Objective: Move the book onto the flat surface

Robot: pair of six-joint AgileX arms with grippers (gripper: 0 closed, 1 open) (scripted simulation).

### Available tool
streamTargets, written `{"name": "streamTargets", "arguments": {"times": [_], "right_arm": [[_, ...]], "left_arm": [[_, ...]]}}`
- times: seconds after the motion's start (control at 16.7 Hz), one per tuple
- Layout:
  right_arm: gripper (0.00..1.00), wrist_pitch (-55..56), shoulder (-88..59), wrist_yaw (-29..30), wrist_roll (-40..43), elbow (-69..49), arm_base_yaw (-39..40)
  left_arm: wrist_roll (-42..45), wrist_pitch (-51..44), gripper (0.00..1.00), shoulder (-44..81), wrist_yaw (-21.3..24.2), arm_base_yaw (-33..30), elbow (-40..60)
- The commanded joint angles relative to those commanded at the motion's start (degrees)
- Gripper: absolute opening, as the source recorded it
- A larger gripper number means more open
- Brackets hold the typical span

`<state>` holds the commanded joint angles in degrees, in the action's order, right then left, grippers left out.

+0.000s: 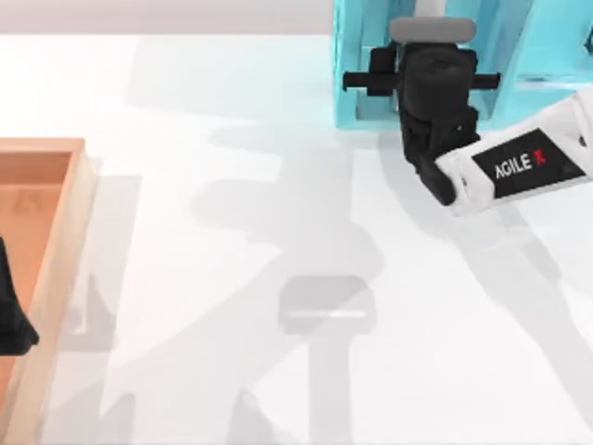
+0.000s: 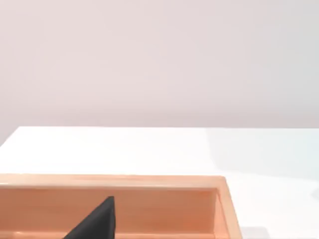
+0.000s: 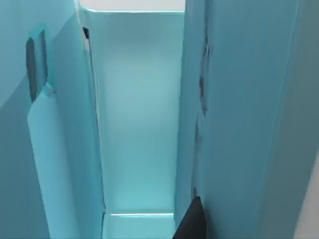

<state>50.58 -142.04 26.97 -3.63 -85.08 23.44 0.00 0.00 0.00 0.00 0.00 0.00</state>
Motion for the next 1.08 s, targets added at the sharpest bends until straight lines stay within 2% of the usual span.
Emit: {"name": "streamTargets", "arguments": {"times": [0.24,0.3,0.84,1.08], "right_arm": [[0.02,0.0,0.0,0.0,0.0,0.0,0.0],[0.0,0.0,0.0,0.0,0.0,0.0,0.0],[0.0,-0.1,0.2,0.0,-0.1,0.1,0.1],[0.0,-3.0,6.5,2.1,-0.3,3.2,1.8]], "left_arm": [[0.0,0.0,1.0,0.0,0.0,0.0,0.0],[0.0,0.0,1.0,0.0,0.0,0.0,0.0],[0.0,0.0,1.0,0.0,0.0,0.0,0.0],[0.0,0.0,1.0,0.0,0.0,0.0,0.0]]}}
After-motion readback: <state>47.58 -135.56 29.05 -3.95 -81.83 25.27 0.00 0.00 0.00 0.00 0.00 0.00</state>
